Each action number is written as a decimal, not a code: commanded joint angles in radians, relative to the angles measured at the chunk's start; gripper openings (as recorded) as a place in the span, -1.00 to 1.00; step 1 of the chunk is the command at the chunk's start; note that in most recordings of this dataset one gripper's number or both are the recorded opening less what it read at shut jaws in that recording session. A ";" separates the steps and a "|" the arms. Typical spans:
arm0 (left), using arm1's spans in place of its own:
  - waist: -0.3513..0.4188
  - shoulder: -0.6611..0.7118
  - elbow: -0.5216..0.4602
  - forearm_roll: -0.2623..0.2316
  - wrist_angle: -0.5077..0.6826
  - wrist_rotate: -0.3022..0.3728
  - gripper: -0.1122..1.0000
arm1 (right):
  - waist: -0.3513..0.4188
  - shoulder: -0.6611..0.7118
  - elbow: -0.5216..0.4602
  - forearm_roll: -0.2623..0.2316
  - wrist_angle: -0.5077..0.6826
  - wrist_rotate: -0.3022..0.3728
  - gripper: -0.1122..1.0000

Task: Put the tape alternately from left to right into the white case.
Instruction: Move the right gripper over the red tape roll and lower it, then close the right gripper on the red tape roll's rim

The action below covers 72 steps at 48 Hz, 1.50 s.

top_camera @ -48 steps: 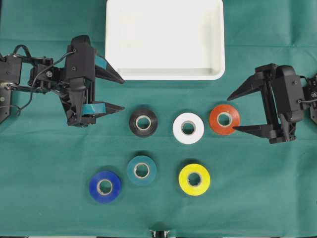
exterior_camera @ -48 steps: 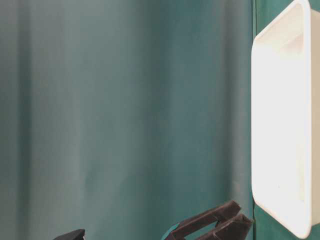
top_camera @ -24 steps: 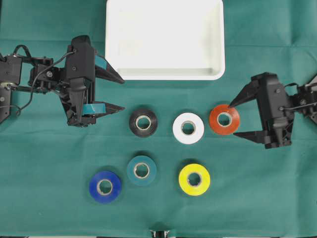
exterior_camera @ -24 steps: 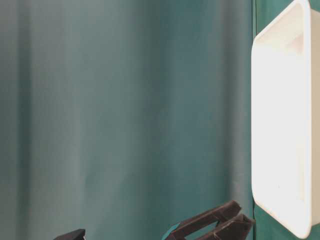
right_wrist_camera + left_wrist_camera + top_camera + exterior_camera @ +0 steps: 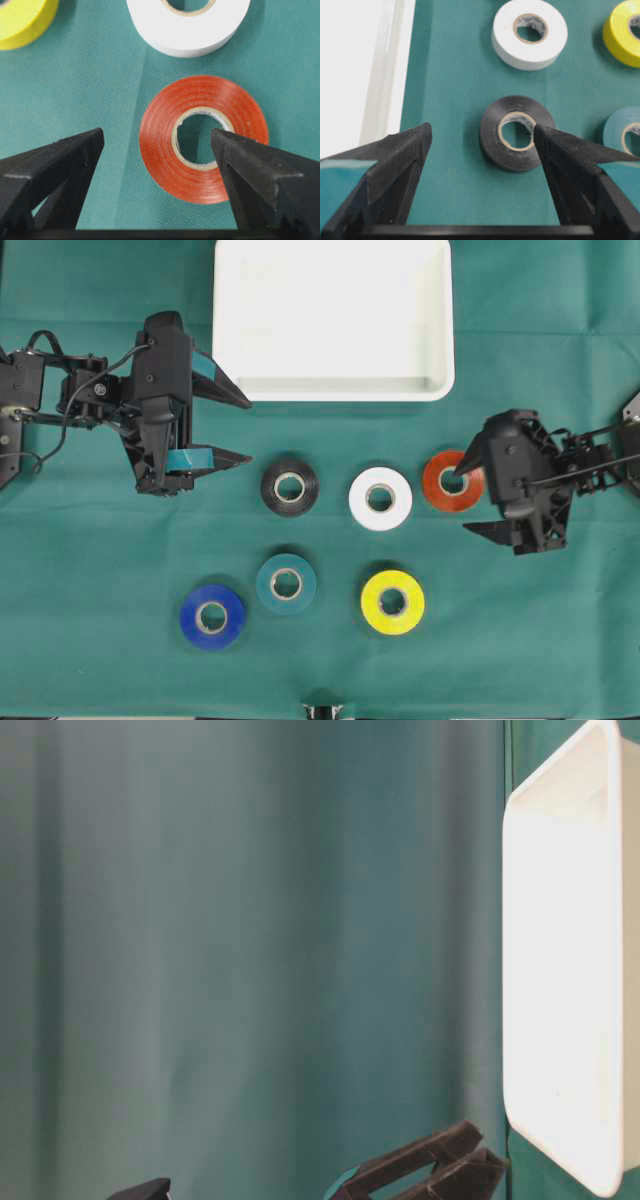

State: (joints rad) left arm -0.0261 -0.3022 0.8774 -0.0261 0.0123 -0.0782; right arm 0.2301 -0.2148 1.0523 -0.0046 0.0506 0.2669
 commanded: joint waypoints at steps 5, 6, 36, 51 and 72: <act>-0.002 -0.006 -0.017 -0.002 -0.006 -0.002 0.76 | 0.003 0.063 -0.043 -0.002 0.015 0.012 0.60; -0.002 -0.006 -0.017 -0.002 -0.005 -0.002 0.76 | 0.003 0.072 -0.044 -0.002 0.018 0.015 0.60; -0.002 -0.006 -0.014 -0.002 -0.005 -0.002 0.76 | 0.003 0.098 -0.052 0.000 0.038 0.061 0.40; -0.002 -0.006 -0.014 -0.002 -0.006 -0.002 0.75 | 0.003 0.097 -0.066 -0.002 0.038 0.061 -0.76; -0.002 -0.006 -0.011 -0.002 -0.005 -0.002 0.75 | 0.003 0.087 -0.084 0.000 0.040 0.061 -0.77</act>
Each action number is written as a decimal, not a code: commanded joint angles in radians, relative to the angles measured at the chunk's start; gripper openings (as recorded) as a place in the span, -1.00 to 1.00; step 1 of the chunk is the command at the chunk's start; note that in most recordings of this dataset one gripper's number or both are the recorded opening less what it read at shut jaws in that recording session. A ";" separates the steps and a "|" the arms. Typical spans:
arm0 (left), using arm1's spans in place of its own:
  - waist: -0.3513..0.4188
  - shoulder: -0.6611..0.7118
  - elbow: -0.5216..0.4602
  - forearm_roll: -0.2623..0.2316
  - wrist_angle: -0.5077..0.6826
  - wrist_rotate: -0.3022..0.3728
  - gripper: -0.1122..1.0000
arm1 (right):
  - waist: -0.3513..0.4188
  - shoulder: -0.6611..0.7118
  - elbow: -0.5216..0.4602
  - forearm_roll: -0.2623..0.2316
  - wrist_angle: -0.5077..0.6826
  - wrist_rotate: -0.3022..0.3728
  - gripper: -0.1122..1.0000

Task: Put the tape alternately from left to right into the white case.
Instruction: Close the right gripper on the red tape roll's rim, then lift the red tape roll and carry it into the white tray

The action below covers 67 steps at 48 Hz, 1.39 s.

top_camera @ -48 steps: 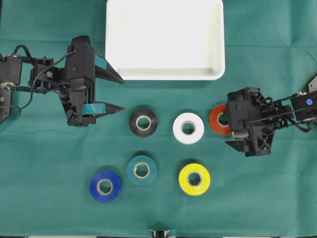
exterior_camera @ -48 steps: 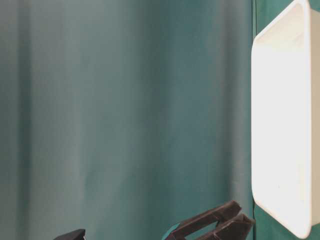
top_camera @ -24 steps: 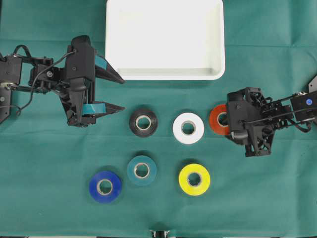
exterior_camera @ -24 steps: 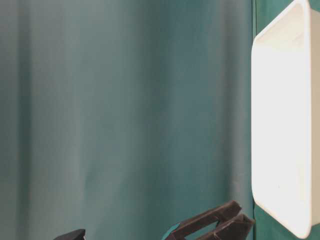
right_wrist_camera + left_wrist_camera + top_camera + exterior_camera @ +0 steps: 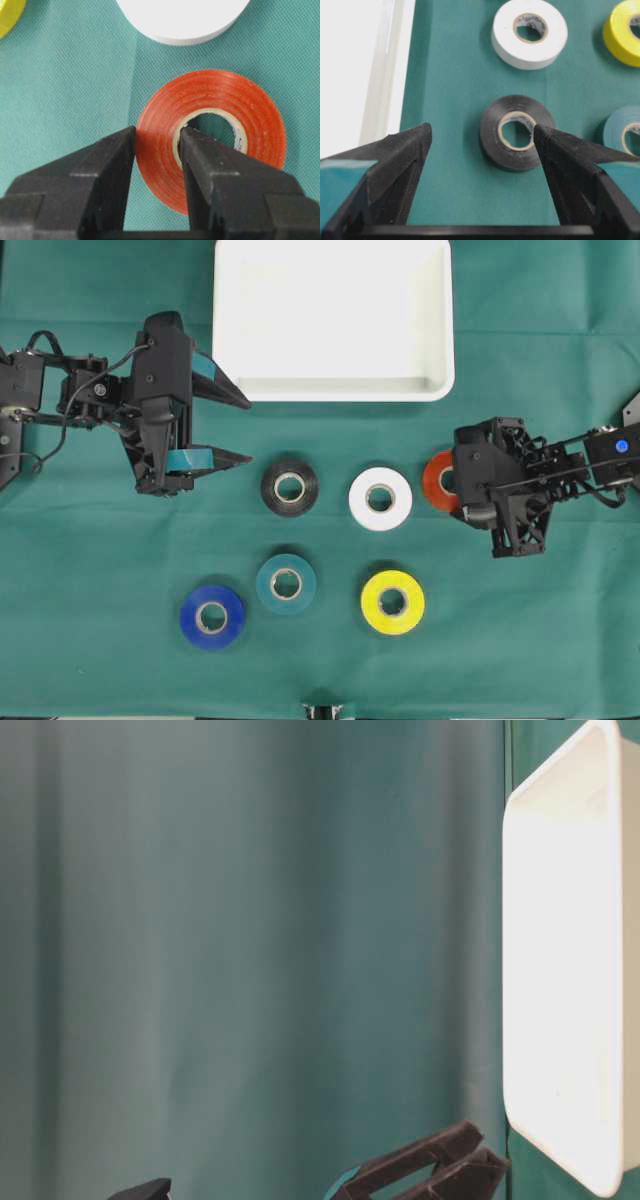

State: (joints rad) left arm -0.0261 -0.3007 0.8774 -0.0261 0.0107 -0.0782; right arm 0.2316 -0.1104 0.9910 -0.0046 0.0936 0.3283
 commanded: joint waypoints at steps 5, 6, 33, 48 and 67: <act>-0.003 -0.009 -0.011 0.000 -0.003 -0.002 0.75 | 0.002 -0.051 -0.034 -0.002 0.012 0.000 -0.77; -0.003 -0.008 -0.011 -0.002 -0.005 -0.002 0.75 | 0.002 -0.058 -0.035 -0.002 0.017 0.000 -0.77; -0.002 -0.009 -0.009 -0.003 -0.003 0.000 0.75 | -0.021 -0.166 -0.072 -0.002 0.069 0.002 -0.77; -0.002 -0.008 -0.009 -0.002 -0.003 0.000 0.75 | -0.144 -0.143 -0.140 -0.046 0.081 0.000 -0.77; -0.003 -0.008 -0.009 -0.002 -0.003 -0.002 0.75 | -0.319 -0.012 -0.275 -0.207 0.098 -0.002 -0.77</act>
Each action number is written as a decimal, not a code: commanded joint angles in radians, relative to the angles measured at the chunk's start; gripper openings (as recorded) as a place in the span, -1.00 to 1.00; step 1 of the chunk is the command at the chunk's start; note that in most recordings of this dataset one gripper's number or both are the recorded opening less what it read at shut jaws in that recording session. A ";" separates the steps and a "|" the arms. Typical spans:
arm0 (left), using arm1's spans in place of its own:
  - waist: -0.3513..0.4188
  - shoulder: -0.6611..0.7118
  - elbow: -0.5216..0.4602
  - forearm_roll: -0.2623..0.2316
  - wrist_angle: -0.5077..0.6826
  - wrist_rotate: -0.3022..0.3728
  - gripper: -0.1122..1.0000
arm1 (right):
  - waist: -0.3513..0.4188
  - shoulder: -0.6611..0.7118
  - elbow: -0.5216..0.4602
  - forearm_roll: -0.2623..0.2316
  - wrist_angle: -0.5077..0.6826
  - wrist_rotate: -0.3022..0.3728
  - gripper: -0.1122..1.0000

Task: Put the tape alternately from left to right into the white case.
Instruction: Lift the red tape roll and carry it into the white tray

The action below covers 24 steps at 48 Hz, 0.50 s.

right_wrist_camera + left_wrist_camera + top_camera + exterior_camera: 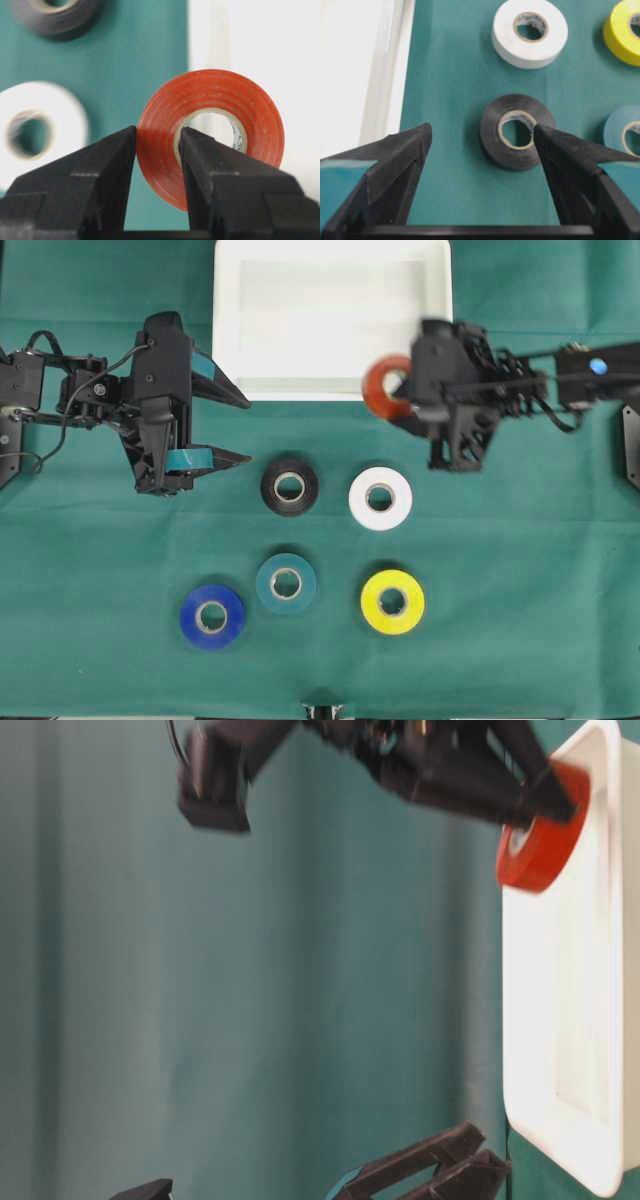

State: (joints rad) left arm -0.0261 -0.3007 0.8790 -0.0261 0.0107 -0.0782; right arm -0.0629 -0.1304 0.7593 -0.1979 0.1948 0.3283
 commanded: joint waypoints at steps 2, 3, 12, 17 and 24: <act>-0.002 -0.008 -0.011 -0.002 -0.003 -0.002 0.75 | -0.040 0.023 -0.055 -0.017 -0.003 -0.002 -0.77; -0.002 -0.008 -0.011 -0.002 -0.003 -0.002 0.75 | -0.046 0.031 -0.063 -0.018 -0.005 -0.003 -0.77; -0.002 -0.008 -0.011 -0.002 -0.005 0.000 0.75 | -0.092 0.095 -0.121 -0.051 -0.006 -0.006 -0.77; -0.003 -0.008 -0.011 -0.002 -0.005 0.000 0.75 | -0.118 0.127 -0.156 -0.084 -0.008 -0.006 -0.77; -0.002 -0.008 -0.011 -0.002 -0.003 0.000 0.75 | -0.158 0.169 -0.198 -0.117 -0.011 -0.005 -0.77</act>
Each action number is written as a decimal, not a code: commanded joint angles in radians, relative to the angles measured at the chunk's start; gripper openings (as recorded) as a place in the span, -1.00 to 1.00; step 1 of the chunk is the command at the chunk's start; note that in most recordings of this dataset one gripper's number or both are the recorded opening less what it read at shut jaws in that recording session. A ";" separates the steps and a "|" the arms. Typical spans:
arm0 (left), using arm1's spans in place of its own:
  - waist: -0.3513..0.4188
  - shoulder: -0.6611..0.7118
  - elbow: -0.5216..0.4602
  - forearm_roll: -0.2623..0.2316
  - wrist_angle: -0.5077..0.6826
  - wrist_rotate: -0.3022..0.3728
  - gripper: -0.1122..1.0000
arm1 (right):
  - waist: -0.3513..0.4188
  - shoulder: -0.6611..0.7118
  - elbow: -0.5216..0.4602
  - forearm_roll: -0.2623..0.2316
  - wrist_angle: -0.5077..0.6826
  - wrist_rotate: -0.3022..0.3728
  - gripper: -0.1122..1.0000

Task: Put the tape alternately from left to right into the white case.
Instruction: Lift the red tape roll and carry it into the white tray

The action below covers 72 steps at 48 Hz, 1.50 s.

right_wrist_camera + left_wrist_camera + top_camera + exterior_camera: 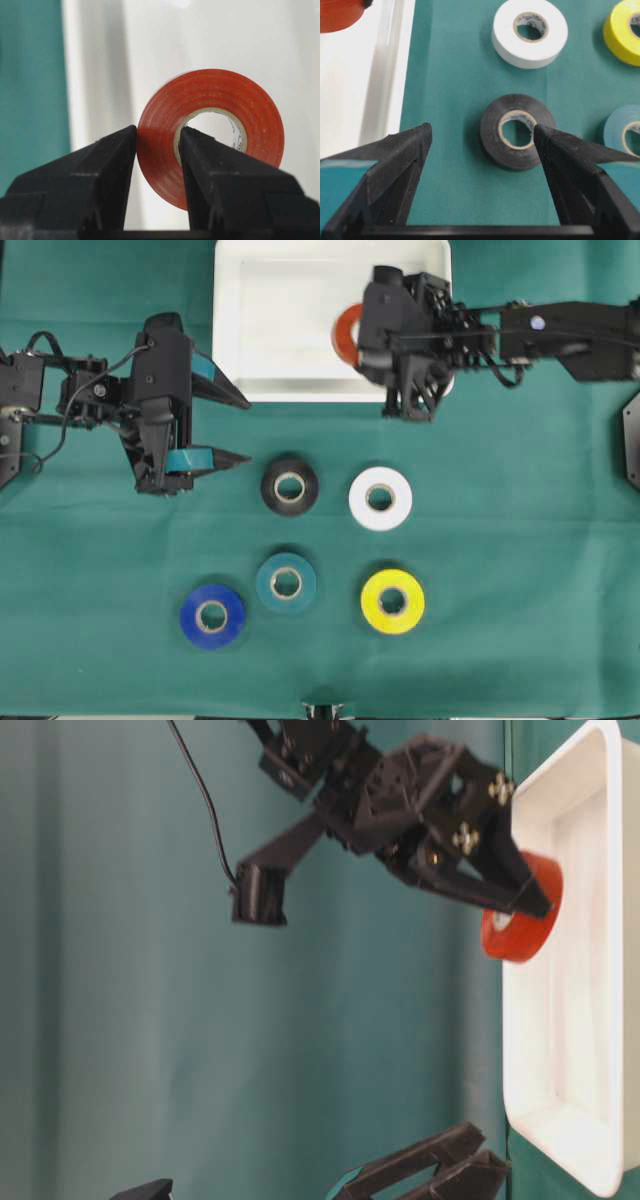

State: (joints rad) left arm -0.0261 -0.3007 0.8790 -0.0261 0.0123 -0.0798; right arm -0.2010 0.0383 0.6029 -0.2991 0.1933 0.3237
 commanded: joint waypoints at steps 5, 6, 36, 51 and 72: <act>-0.002 -0.008 -0.008 -0.002 -0.005 0.002 0.75 | -0.049 0.029 -0.069 -0.023 -0.015 0.000 -0.77; -0.002 -0.008 -0.008 -0.002 -0.005 0.002 0.75 | -0.055 0.034 -0.074 -0.025 -0.018 0.000 -0.77; -0.002 -0.009 -0.006 -0.002 -0.006 0.003 0.75 | -0.124 0.087 -0.101 -0.032 -0.084 -0.012 -0.77; -0.002 -0.008 -0.005 0.000 -0.006 0.003 0.75 | -0.124 0.092 -0.100 -0.055 -0.087 -0.009 -0.77; -0.002 -0.008 -0.005 -0.002 -0.006 0.003 0.76 | -0.126 0.095 -0.110 -0.055 -0.084 -0.006 -0.12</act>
State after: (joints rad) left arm -0.0261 -0.3007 0.8851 -0.0261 0.0123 -0.0782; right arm -0.3252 0.1503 0.5139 -0.3513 0.1135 0.3145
